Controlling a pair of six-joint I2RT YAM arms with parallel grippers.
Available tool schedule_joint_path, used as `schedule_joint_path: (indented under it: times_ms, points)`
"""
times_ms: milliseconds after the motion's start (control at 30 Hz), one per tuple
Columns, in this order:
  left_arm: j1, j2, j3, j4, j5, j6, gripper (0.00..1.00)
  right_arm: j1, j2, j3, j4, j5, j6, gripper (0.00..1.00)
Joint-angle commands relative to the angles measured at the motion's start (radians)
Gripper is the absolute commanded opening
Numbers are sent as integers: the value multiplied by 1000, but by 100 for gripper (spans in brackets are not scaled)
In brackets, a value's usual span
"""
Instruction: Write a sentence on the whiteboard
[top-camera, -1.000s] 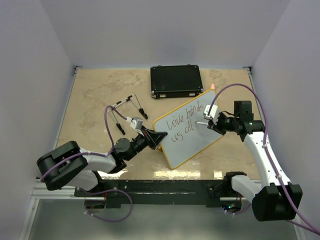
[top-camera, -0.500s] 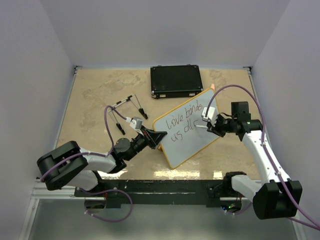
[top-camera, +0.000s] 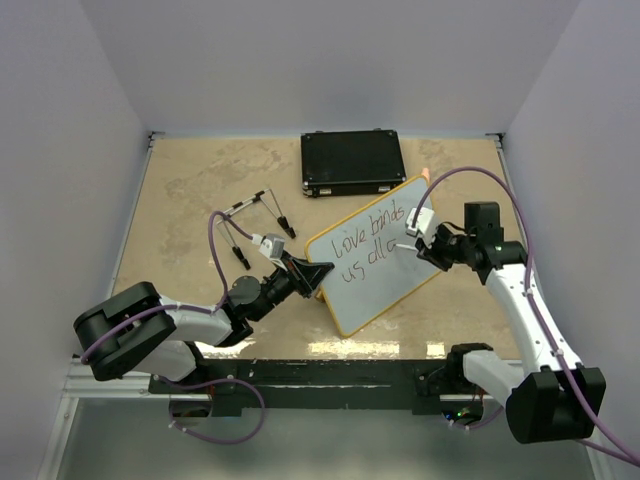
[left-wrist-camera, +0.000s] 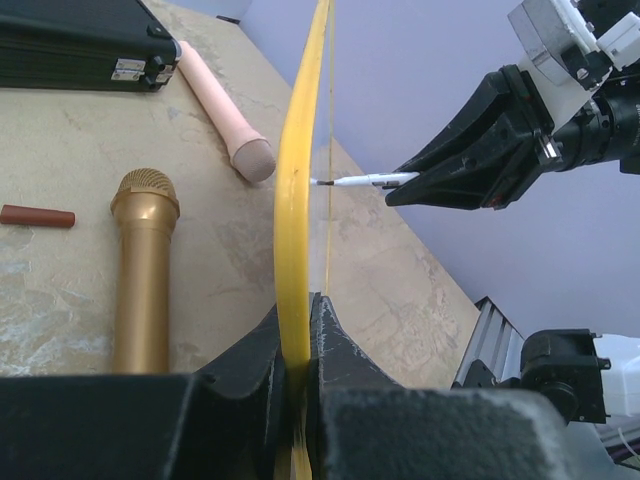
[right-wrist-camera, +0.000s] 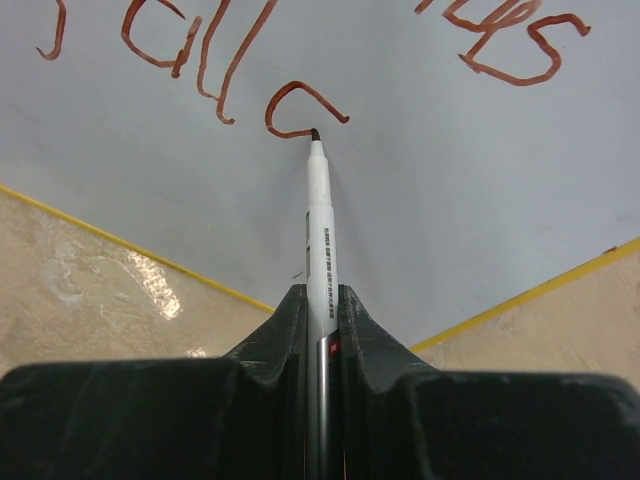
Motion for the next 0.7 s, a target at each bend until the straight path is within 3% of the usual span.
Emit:
schedule_joint_path:
  times_ms: [0,433,667]
  points:
    - [-10,11,8,-48,58,95,0,2,-16,23,112,27,43,0]
    - [-10,15,13,-48,61,96,0,3,-33,27,129,18,52,0]
    - [-10,11,11,-51,54,96,0,2,-10,17,46,39,-15,0]
